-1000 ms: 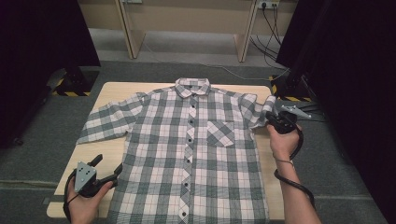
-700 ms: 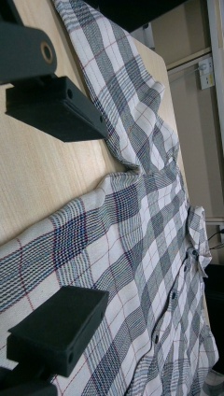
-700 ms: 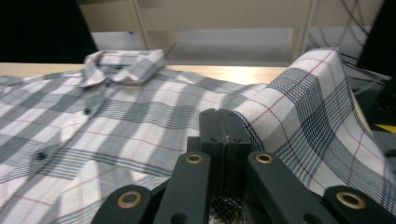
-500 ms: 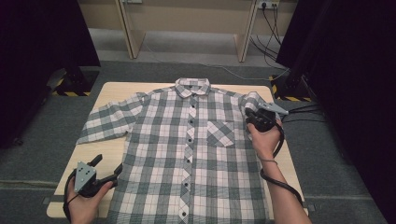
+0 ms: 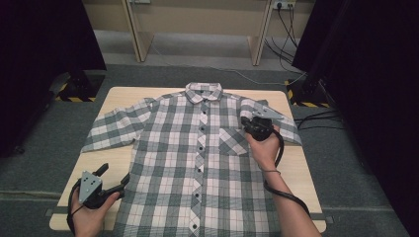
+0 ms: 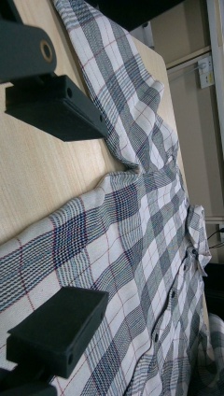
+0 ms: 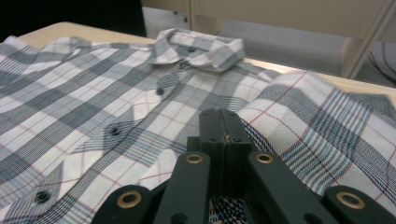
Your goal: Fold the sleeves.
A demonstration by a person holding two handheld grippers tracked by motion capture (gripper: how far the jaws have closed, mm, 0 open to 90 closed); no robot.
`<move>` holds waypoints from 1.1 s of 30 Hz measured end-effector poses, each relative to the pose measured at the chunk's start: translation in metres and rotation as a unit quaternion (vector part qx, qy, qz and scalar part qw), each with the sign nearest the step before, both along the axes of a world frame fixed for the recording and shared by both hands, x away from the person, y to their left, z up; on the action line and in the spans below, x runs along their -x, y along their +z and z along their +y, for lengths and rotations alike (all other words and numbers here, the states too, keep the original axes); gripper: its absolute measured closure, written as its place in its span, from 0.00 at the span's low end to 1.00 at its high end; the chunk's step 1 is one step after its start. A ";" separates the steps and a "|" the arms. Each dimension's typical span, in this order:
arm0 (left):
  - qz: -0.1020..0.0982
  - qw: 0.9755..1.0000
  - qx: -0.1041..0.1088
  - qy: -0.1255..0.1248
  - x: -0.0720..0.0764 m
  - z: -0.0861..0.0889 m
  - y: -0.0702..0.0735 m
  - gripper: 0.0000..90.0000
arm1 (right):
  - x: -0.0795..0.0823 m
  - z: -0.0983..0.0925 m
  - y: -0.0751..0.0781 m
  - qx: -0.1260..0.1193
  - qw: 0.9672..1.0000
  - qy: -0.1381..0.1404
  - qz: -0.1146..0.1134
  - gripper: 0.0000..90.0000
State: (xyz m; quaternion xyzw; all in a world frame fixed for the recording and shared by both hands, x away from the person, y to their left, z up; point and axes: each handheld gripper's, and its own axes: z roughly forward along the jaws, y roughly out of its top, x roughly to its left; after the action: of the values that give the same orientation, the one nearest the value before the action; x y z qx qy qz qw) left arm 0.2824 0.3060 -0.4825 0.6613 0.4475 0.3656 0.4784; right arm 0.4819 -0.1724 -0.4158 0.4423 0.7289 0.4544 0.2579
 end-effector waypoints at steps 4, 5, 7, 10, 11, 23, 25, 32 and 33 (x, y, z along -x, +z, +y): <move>0.000 1.000 -0.001 0.000 0.000 0.000 0.000 0.19 | 0.001 0.011 -0.003 0.011 1.000 0.027 0.005 1.00; 0.000 1.000 -0.001 0.000 0.000 0.000 0.000 0.19 | 0.001 0.016 -0.006 0.020 0.999 0.037 0.009 1.00; 0.000 1.000 -0.001 0.000 0.000 0.000 0.000 0.19 | 0.001 0.023 -0.010 0.030 0.998 0.049 0.015 1.00; 0.000 1.000 0.000 -0.001 0.000 0.000 0.000 0.19 | 0.002 0.035 -0.016 0.042 0.997 0.065 0.025 1.00; 0.000 1.000 0.000 -0.001 0.000 0.000 0.000 0.19 | 0.001 0.036 -0.017 0.044 0.996 0.068 0.027 1.00; 0.000 1.000 -0.004 -0.002 0.000 -0.001 0.000 0.20 | -0.003 0.025 -0.014 0.024 0.997 0.061 0.046 0.61; 0.000 1.000 -0.004 -0.002 0.000 -0.001 0.000 0.20 | -0.005 0.008 -0.008 0.013 0.998 0.033 0.043 0.60; 0.001 1.000 -0.005 -0.001 0.000 -0.001 0.000 0.20 | -0.013 -0.065 -0.004 -0.001 0.993 -0.101 0.053 0.58; 0.001 1.000 -0.006 -0.002 0.000 -0.001 0.000 0.20 | -0.015 -0.077 -0.006 -0.002 0.991 -0.119 0.058 0.58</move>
State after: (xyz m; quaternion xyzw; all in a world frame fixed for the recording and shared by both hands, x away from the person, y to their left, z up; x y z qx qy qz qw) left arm 0.2827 0.3046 -0.4825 0.6656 0.4446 0.3669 0.4741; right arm 0.4965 -0.2494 -0.4214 0.5519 0.6838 0.3957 0.2668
